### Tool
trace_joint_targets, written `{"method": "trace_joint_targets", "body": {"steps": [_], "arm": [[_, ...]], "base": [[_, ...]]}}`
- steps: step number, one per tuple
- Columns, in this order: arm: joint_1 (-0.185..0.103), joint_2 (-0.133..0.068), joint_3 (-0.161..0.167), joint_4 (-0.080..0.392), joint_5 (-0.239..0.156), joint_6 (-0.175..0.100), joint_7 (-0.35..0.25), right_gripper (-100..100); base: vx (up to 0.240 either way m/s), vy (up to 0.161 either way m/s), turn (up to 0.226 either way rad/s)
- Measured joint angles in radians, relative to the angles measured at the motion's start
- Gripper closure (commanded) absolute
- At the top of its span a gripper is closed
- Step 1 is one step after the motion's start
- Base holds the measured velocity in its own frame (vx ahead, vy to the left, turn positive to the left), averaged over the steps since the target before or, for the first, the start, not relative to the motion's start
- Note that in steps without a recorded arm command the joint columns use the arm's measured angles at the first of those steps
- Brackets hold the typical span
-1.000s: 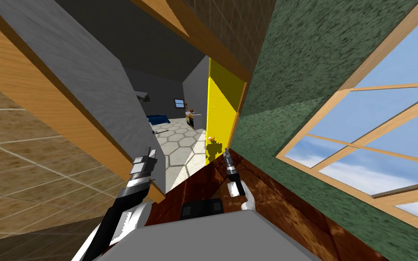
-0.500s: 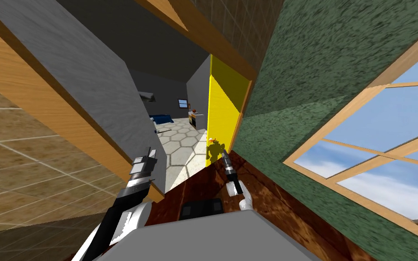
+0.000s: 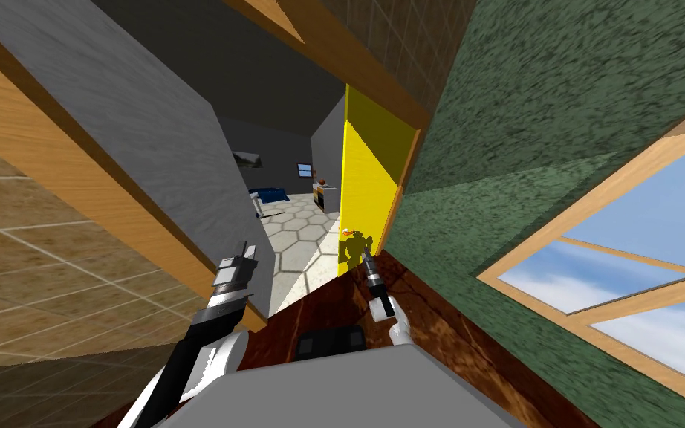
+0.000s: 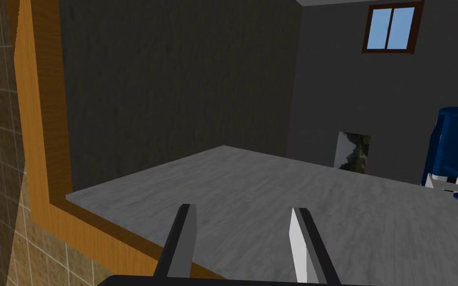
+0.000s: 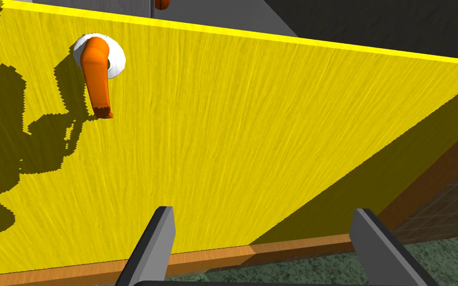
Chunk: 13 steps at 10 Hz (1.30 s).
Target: Push the door open
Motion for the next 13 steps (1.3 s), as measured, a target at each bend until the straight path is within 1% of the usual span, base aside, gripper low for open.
{"method": "trace_joint_targets", "body": {"steps": [1,2,4,6,8,9,10,12,13], "arm": [[-0.012,0.002,0.0,0.031,-0.001,-0.007,0.0,-100],[-0.016,0.003,0.002,0.046,-0.001,-0.009,-0.001,-100],[-0.044,0.004,0.001,0.106,-0.003,-0.02,-0.002,-100],[-0.057,0.006,0.003,0.148,-0.004,-0.027,-0.004,-100],[-0.078,0.016,0.004,0.198,-0.005,-0.037,-0.001,-100],[-0.088,0.016,0.005,0.218,-0.006,-0.037,-0.003,-100],[-0.104,0.019,0.004,0.254,-0.007,-0.045,-0.003,-100],[-0.113,0.024,0.007,0.28,-0.007,-0.046,-0.004,-100],[-0.122,0.028,0.007,0.304,-0.008,-0.05,-0.003,-100]], "base": [[0.068,-0.088,0.104],[0.071,-0.082,0.09],[0.062,-0.091,0.101],[0.057,-0.104,0.076],[0.057,-0.092,0.11],[0.069,-0.09,0.109],[0.07,-0.09,0.082],[0.066,-0.084,0.074],[0.057,-0.09,0.1]]}}
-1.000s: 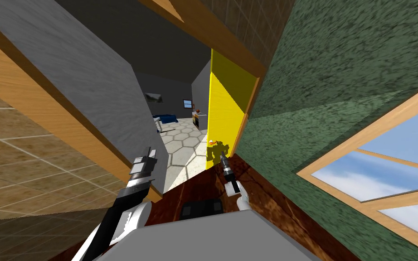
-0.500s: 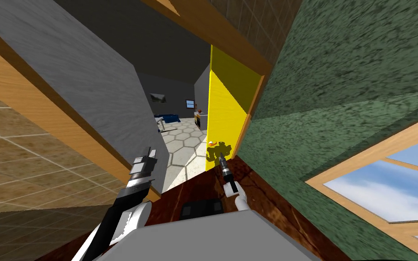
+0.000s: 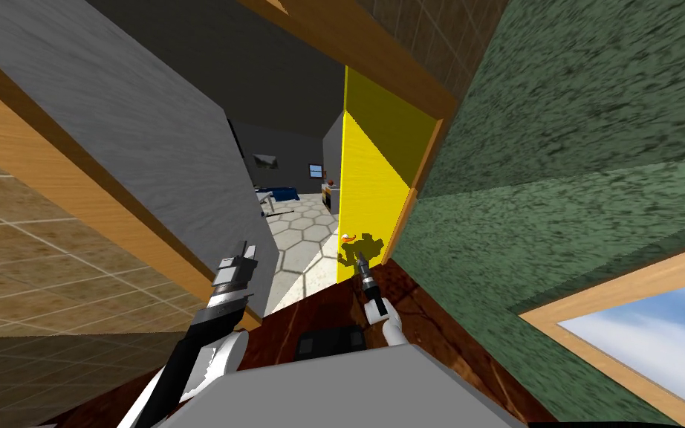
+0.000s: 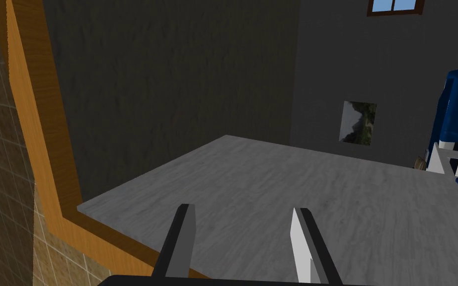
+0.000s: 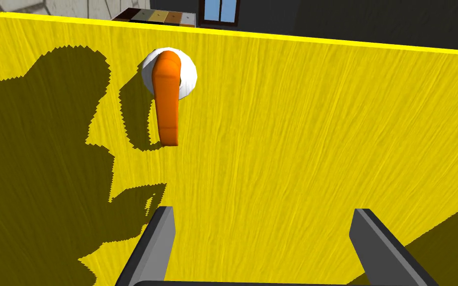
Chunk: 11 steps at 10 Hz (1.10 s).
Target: Push the door open
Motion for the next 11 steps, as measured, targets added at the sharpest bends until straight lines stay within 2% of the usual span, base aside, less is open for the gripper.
{"method": "trace_joint_targets", "body": {"steps": [1,6,9,11], "arm": [[-0.015,0.003,-0.001,0.034,-0.001,-0.009,0.0,-100],[-0.049,0.02,0.002,0.12,-0.003,-0.02,-0.001,-100],[-0.089,0.034,0.0,0.211,-0.007,-0.044,0.0,-100],[-0.114,0.05,0.001,0.271,-0.008,-0.055,0.0,-100]], "base": [[0.035,-0.095,0.078],[0.054,-0.087,0.076],[0.056,-0.091,0.1],[0.074,-0.157,0.122]]}}
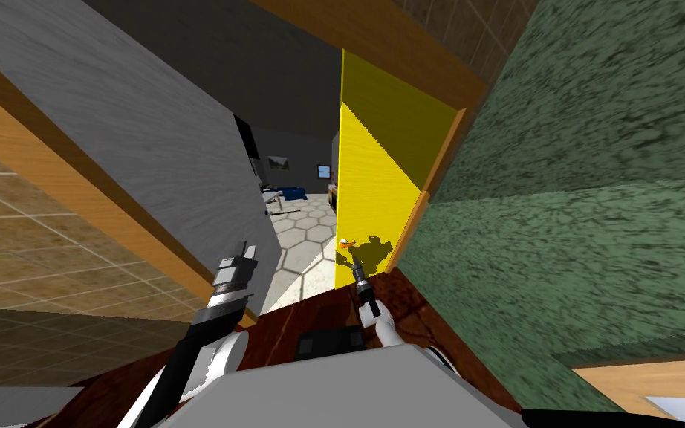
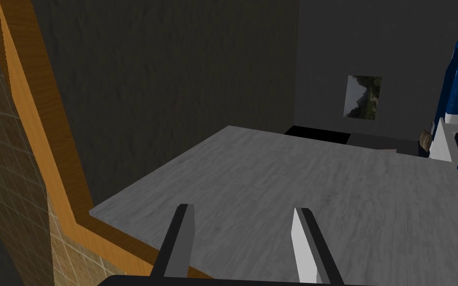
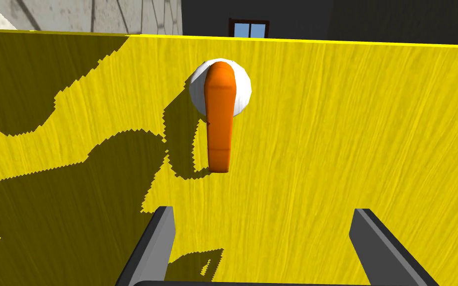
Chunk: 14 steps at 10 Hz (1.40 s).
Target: Push the door open
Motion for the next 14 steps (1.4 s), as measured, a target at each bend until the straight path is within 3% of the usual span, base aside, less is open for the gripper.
{"method": "trace_joint_targets", "body": {"steps": [3,6,8,10,12,14], "arm": [[-0.016,0.022,0.005,0.048,0.0,0.001,-0.002,-100],[-0.034,0.029,0.004,0.086,-0.002,-0.01,-0.003,-100],[-0.037,0.0,0.0,0.095,-0.004,-0.015,-0.004,-100],[-0.029,-0.012,-0.001,0.082,-0.005,-0.008,-0.002,-100],[-0.032,-0.014,-0.005,0.088,-0.007,-0.011,-0.001,-100],[-0.035,0.002,-0.01,0.095,-0.01,-0.014,0.001,-100]], "base": [[0.062,-0.111,0.069],[0.048,-0.015,0.02],[0.184,0.048,0.023],[0.187,0.013,0.026],[0.197,0.051,0.023],[0.211,0.029,0.027]]}}
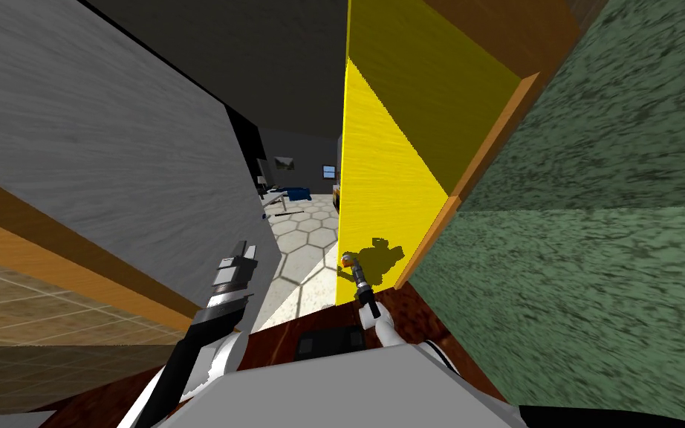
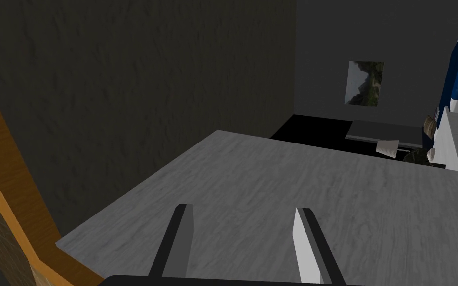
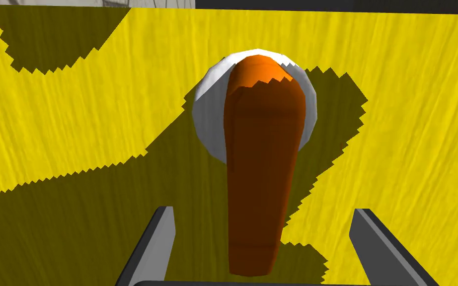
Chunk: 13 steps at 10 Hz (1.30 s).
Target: Push the door open
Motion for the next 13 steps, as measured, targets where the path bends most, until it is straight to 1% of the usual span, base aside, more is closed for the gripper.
{"method": "trace_joint_targets", "body": {"steps": [1,2,7,8,9,10,11,12,13], "arm": [[-0.012,0.019,-0.005,0.021,-0.003,-0.008,0.004,-100],[-0.014,0.021,-0.006,0.024,-0.003,-0.01,0.005,100],[-0.018,0.019,-0.006,0.018,-0.003,-0.007,0.004,100],[-0.018,0.019,-0.006,0.018,-0.004,-0.007,0.004,100],[0.016,0.012,-0.002,-0.027,-0.001,0.013,0.004,100],[-0.005,0.009,-0.012,0.018,-0.007,0.0,0.009,100],[-0.008,0.005,-0.019,0.024,-0.012,-0.004,0.014,100],[-0.011,-0.003,-0.026,0.022,-0.017,0.005,0.015,100],[0.001,-0.01,-0.027,0.003,-0.018,0.011,0.013,100]], "base": [[0.086,0.008,0.009],[-0.01,0.001,-0.008],[-0.008,-0.001,0.004],[0.109,0.052,-0.013],[0.126,0.074,-0.052],[0.115,0.075,-0.024],[0.144,0.09,-0.029],[0.169,0.06,-0.025],[0.165,0.045,-0.051]]}}
